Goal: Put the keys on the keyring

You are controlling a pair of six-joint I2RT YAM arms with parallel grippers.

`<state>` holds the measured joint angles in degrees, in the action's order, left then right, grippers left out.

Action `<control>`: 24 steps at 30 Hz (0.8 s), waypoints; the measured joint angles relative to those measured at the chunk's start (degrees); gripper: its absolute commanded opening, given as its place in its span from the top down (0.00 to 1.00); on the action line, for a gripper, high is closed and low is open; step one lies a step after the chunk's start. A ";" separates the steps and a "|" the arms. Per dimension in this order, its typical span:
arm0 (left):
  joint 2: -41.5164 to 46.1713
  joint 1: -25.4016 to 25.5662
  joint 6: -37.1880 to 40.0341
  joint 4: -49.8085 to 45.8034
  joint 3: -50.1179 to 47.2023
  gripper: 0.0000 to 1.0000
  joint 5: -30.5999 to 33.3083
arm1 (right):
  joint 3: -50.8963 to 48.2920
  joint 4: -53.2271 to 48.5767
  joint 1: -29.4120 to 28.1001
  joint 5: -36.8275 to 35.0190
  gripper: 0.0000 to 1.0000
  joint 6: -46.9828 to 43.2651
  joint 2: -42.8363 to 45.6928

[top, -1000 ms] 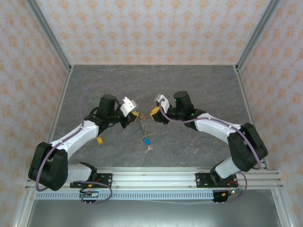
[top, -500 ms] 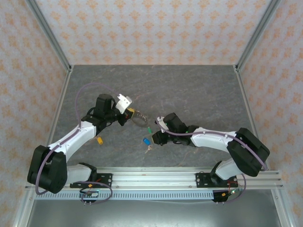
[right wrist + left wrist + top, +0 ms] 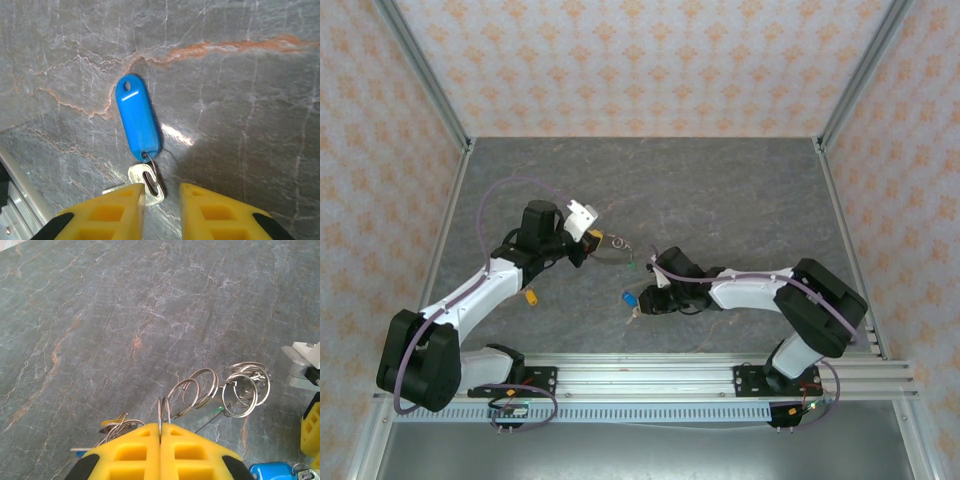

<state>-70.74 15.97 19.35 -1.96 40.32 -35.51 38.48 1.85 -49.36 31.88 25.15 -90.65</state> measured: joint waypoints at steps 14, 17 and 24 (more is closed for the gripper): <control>0.00 0.00 0.00 -0.68 0.00 1.00 0.00 | 0.04 3.98 0.04 1.33 0.84 2.36 -2.73; 0.00 0.00 0.00 -1.11 0.00 1.00 0.00 | 0.09 5.05 0.02 1.40 0.87 2.60 -3.39; 0.00 0.00 0.00 -1.62 0.02 1.00 -0.04 | 0.09 7.15 0.00 1.49 0.95 2.73 -3.82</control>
<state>-70.74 15.97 19.35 -3.57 40.34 -35.55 38.57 8.99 -49.36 33.36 27.88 -94.48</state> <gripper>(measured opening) 0.043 0.059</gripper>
